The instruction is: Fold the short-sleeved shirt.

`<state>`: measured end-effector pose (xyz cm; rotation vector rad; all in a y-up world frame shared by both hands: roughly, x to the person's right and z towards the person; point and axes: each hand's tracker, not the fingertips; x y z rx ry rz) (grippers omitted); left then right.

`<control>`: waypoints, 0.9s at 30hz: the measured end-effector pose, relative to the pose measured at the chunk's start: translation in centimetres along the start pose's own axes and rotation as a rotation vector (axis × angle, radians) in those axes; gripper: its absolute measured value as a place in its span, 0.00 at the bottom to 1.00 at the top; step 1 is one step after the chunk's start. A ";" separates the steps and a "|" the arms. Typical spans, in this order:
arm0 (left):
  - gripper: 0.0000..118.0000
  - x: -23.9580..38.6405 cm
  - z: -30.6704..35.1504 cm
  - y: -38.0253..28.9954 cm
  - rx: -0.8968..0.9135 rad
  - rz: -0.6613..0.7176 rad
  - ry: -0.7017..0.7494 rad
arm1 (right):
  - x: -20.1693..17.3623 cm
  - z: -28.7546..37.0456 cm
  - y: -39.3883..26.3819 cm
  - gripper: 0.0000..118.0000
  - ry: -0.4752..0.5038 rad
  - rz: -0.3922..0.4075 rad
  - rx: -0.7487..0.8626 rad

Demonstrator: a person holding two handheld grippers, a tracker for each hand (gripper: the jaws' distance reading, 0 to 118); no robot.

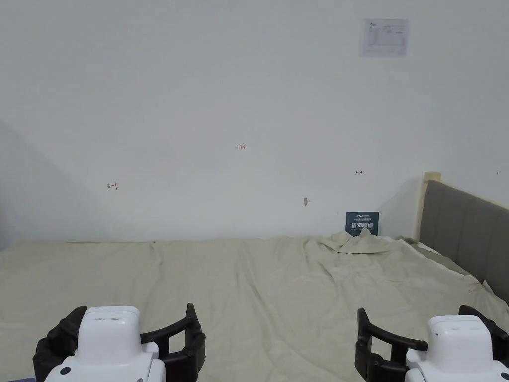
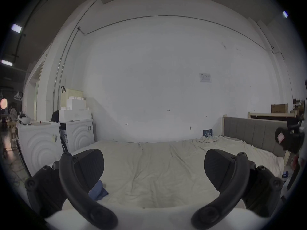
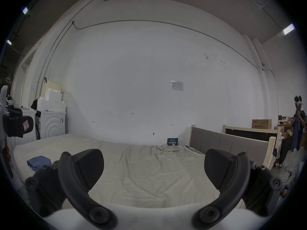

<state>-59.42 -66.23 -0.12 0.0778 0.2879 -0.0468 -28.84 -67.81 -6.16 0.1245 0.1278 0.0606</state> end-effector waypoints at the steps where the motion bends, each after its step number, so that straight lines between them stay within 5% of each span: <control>1: 1.00 0.0 -0.2 0.2 -0.012 0.032 -0.005 | 0.0 0.0 0.0 1.00 0.002 0.001 -0.005; 7: 1.00 2.3 -0.9 1.2 -0.130 0.054 0.188 | -0.3 0.0 0.3 1.00 0.015 -0.020 -0.026; 12: 1.00 3.2 -1.2 2.0 -0.254 0.113 0.170 | -0.5 -0.1 0.6 1.00 0.022 -0.024 -0.032; 27: 1.00 5.2 -1.6 2.0 -0.229 0.048 0.160 | -0.3 -0.7 0.5 1.00 0.024 -0.024 -0.057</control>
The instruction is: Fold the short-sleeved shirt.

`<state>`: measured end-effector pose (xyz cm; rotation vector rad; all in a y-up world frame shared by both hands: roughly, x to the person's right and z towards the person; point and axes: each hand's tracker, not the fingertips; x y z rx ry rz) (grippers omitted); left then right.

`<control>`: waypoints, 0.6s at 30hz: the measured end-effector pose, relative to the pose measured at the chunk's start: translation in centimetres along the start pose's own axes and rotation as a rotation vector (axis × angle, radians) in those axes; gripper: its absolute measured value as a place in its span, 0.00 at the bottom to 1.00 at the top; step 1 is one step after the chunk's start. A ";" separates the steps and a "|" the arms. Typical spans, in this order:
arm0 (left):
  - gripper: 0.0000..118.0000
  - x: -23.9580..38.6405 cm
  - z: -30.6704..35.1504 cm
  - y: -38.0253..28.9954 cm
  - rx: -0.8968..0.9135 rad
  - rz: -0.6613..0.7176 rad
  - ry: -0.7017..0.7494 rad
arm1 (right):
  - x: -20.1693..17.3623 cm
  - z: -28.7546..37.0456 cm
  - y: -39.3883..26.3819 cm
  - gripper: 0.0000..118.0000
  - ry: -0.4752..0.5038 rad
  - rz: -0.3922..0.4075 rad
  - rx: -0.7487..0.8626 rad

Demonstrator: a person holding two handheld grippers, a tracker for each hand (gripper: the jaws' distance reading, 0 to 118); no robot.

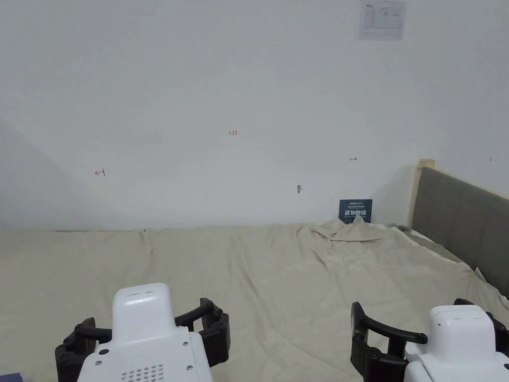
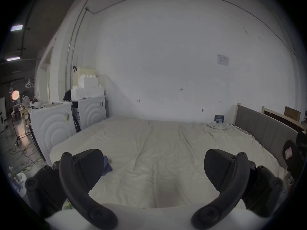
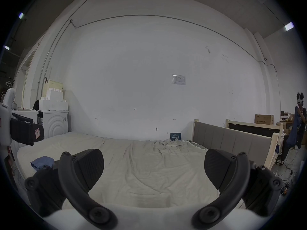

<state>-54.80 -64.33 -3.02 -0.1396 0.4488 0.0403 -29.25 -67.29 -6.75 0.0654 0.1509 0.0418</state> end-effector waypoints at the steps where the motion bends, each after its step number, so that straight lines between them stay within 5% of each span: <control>1: 1.00 0.2 0.1 -0.1 0.027 -0.028 0.048 | 0.0 0.0 0.0 1.00 0.001 0.001 -0.001; 18: 1.00 0.3 -0.9 -0.5 -0.120 0.052 -0.033 | 0.4 -0.2 0.5 1.00 0.005 0.013 0.001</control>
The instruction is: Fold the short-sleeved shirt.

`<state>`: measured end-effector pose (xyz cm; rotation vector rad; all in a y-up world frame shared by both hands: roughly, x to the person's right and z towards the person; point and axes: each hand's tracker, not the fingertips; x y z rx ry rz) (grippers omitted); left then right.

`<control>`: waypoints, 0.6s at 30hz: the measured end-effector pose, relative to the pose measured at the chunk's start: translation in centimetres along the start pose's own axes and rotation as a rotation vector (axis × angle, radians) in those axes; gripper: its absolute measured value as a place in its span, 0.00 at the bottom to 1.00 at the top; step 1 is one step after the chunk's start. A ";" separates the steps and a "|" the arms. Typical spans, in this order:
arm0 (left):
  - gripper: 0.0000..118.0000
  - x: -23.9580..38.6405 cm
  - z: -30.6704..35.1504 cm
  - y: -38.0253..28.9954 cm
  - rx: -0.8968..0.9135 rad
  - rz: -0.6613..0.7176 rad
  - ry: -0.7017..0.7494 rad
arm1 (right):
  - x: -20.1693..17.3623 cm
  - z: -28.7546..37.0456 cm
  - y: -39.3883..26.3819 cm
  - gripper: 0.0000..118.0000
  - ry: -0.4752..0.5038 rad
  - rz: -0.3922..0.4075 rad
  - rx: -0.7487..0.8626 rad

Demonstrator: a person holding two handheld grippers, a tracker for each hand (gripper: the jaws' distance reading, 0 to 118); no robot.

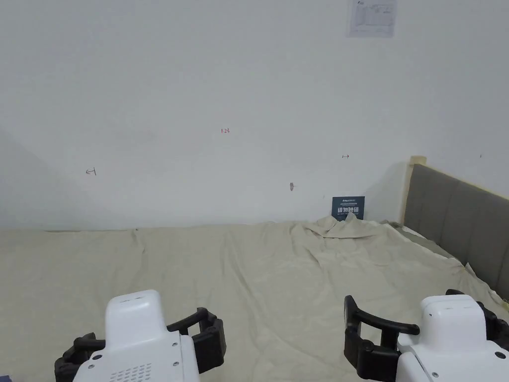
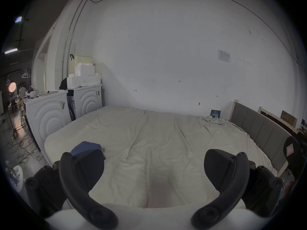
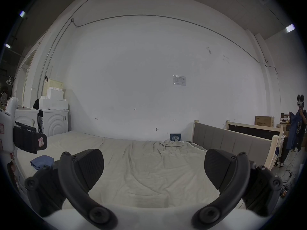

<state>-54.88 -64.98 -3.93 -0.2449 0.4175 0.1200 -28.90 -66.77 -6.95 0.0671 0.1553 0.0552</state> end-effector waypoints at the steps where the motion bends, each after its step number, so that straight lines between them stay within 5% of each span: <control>1: 1.00 0.2 -0.1 -0.1 -0.003 -0.010 0.007 | 0.0 0.0 0.0 1.00 0.002 -0.002 -0.001; 18: 1.00 0.0 0.3 0.4 -0.073 0.030 -0.015 | 0.4 0.5 -0.4 1.00 -0.009 -0.042 0.009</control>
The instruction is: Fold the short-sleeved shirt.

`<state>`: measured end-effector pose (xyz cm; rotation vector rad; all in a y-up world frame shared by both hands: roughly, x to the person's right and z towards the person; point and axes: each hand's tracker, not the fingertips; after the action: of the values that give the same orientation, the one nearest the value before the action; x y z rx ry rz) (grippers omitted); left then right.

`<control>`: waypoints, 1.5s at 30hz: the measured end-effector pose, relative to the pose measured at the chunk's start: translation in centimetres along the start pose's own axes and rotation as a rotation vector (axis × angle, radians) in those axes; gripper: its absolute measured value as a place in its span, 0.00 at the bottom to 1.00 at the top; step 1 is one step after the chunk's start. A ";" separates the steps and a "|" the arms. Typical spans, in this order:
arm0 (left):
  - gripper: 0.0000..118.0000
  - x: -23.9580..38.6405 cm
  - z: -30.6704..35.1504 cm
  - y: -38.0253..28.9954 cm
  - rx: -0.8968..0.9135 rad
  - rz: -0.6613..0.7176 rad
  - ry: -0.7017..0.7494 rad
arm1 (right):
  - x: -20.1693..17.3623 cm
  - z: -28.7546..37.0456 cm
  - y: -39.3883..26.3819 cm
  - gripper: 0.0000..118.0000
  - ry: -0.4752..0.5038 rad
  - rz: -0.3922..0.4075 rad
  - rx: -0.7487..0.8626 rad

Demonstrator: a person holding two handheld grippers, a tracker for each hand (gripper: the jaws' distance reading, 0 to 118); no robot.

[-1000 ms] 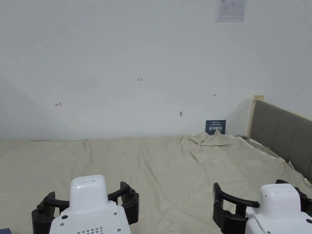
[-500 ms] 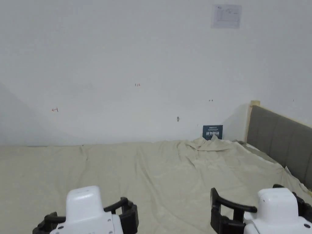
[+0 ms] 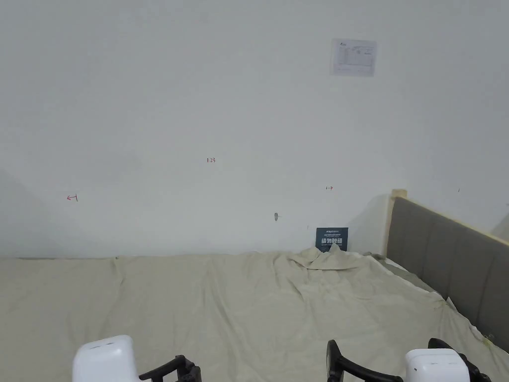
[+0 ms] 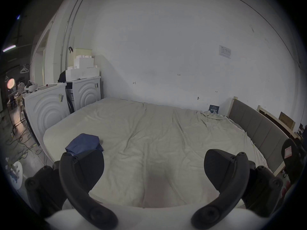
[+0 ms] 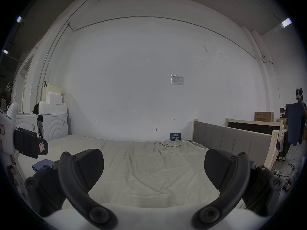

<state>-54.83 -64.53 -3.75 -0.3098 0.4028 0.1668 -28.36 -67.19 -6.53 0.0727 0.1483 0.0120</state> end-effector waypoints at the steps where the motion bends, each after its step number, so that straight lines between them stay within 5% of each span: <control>1: 1.00 -0.2 0.0 0.0 -0.002 0.008 0.002 | 0.0 0.1 0.0 1.00 -0.002 -0.003 -0.001; 45: 1.00 -2.4 2.5 -0.2 -0.028 0.024 -0.028 | -1.6 2.8 -0.5 1.00 -0.003 -0.004 -0.010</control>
<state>-56.10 -64.16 -0.54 -0.3298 0.3771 0.2002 -29.50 -67.87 -3.60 0.0627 0.1455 0.0087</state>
